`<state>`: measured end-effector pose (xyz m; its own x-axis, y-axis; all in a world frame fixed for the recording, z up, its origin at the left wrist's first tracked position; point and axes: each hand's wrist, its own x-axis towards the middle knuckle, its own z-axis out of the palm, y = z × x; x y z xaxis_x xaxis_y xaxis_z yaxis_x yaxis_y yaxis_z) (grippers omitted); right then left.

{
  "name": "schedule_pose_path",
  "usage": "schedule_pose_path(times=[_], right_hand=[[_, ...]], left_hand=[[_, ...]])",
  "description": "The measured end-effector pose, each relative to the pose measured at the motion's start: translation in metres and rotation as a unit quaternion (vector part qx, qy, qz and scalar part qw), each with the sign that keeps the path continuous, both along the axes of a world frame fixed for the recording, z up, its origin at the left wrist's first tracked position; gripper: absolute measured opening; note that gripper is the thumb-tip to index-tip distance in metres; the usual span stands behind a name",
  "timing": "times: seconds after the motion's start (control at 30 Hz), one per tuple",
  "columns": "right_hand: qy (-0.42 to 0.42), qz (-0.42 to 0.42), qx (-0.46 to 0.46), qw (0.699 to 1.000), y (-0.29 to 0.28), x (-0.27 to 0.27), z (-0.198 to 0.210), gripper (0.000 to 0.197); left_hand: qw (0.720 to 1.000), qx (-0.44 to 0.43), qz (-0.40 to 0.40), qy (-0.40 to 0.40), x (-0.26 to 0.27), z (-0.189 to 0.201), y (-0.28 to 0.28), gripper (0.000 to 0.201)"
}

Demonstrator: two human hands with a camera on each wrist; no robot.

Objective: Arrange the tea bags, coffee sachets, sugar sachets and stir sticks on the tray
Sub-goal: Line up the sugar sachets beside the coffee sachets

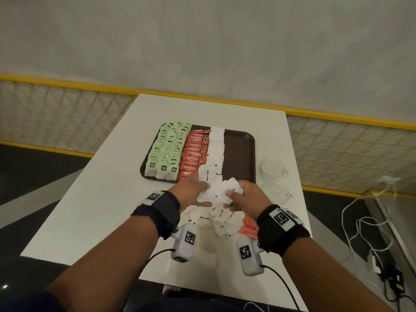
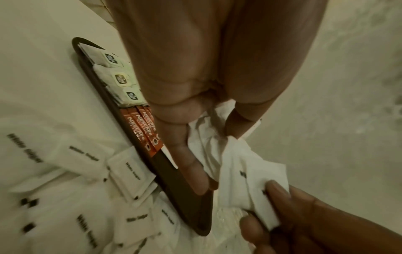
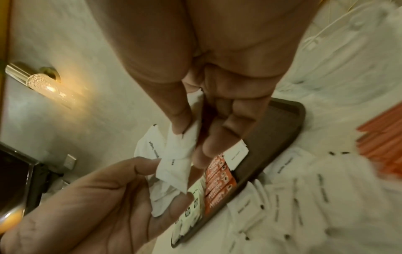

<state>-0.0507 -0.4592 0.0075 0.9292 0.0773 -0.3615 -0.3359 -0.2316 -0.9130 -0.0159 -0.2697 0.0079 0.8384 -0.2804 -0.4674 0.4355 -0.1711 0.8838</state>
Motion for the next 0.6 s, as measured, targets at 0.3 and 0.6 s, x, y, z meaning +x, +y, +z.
schedule_pose_path(times=[0.3,0.6], right_hand=[[-0.008,-0.041,-0.074,0.996,0.024,0.070,-0.019,0.011],[0.056,-0.059,-0.108,0.991,0.040,0.113,-0.054,0.019]], left_hand=[[0.997,-0.080,0.006,0.010,0.058,0.000,0.012,0.032],[0.999,-0.003,-0.038,-0.020,0.111,-0.037,0.025,0.027]])
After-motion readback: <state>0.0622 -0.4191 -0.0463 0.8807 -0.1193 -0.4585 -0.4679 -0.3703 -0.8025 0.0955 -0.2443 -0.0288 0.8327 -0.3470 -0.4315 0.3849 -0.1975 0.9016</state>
